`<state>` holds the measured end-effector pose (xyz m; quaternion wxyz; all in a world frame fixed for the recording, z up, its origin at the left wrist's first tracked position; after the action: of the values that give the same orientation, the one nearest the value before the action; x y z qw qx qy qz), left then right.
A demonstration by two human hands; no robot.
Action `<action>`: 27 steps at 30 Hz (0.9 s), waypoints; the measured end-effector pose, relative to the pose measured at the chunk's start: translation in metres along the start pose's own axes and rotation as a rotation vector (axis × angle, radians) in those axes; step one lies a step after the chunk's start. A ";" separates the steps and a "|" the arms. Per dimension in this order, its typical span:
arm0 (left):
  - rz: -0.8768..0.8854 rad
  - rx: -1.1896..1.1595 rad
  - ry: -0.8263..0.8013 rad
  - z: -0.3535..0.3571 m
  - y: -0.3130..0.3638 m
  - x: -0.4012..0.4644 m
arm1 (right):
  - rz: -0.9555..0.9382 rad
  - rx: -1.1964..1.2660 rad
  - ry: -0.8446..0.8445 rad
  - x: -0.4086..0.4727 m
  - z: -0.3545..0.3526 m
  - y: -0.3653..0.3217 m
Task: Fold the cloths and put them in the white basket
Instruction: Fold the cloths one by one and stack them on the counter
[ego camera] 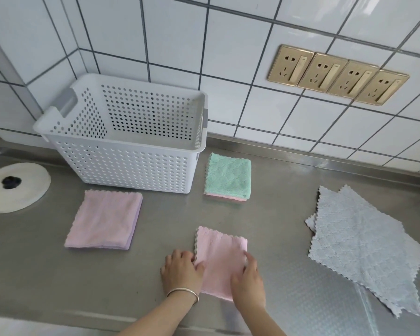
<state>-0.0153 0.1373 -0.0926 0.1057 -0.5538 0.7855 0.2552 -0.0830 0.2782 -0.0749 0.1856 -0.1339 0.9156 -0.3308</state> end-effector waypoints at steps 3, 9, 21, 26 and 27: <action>-0.077 -0.338 -0.103 -0.019 -0.010 0.002 | -0.043 0.059 -0.022 0.002 0.002 -0.019; -0.089 -0.728 0.054 -0.097 -0.054 0.035 | -0.247 0.277 -0.115 0.010 0.027 -0.106; 0.042 -0.668 0.416 -0.231 -0.123 0.113 | -0.451 0.553 -0.223 0.037 0.110 -0.251; -0.126 -0.550 0.282 -0.186 -0.152 0.142 | -0.349 0.458 -0.255 0.043 0.145 -0.233; -0.155 -0.523 0.267 -0.177 -0.157 0.146 | -0.337 0.428 -0.264 0.043 0.150 -0.229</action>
<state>0.0970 -0.1137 -0.0522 -0.1254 -0.6492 0.6555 0.3650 -0.0295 0.0083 -0.0425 0.2696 -0.2836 0.7579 -0.5220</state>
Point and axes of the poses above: each hand's wrist, its own x-axis towards the middle knuckle, its own z-axis out of the palm, y = z × x, the point moved 3 cm from there along x, towards the middle knuckle, and after that the axes turned 15 degrees about -z, right-handed, at the moved point
